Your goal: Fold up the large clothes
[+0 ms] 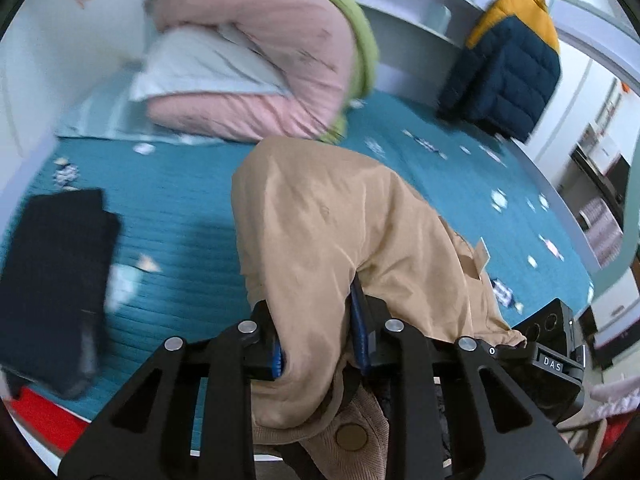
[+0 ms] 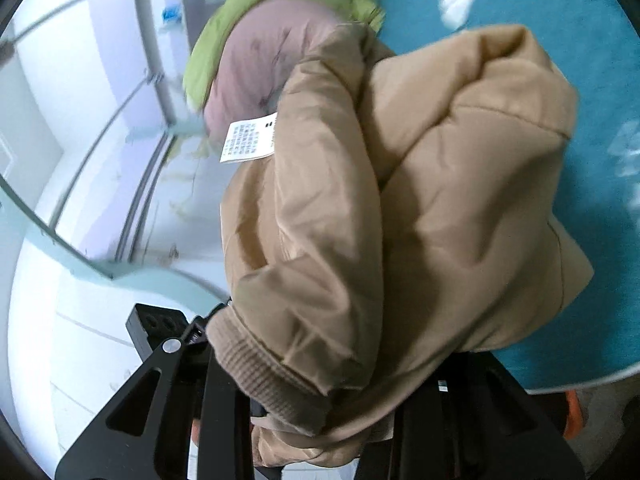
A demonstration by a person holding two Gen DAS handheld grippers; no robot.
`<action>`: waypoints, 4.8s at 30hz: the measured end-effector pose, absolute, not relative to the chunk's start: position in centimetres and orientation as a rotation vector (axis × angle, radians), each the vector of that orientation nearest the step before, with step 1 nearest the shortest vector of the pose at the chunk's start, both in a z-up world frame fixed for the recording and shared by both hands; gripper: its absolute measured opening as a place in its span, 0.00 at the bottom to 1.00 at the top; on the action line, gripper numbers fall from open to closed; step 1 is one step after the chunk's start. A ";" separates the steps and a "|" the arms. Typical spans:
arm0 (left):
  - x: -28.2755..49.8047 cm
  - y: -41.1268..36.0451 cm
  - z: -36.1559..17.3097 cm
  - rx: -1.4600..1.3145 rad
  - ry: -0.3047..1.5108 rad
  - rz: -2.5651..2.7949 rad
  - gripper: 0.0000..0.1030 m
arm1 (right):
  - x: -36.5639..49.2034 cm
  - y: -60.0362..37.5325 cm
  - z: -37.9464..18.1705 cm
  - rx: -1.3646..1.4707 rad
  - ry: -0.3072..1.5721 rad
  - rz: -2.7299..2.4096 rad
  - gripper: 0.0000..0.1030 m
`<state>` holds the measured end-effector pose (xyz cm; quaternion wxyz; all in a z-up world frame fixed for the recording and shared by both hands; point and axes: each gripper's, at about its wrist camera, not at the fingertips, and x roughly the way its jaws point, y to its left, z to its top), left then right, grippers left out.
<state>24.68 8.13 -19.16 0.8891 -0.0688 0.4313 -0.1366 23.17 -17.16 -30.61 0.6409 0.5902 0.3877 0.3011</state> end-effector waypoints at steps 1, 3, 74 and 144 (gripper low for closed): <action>24.7 9.5 -18.8 -0.144 0.890 -0.264 0.24 | 24.2 -15.5 -30.1 1.325 0.892 0.707 0.26; 25.1 12.8 -18.0 -0.144 0.873 -0.215 0.24 | 26.3 -12.9 -29.2 1.275 0.909 0.734 0.26; 19.0 43.0 -26.1 -0.303 0.918 0.229 0.81 | 37.2 17.0 -18.7 0.208 0.909 0.818 0.18; -3.3 8.8 0.8 0.107 0.461 0.098 0.95 | 4.4 -9.5 3.0 0.033 0.474 0.366 0.93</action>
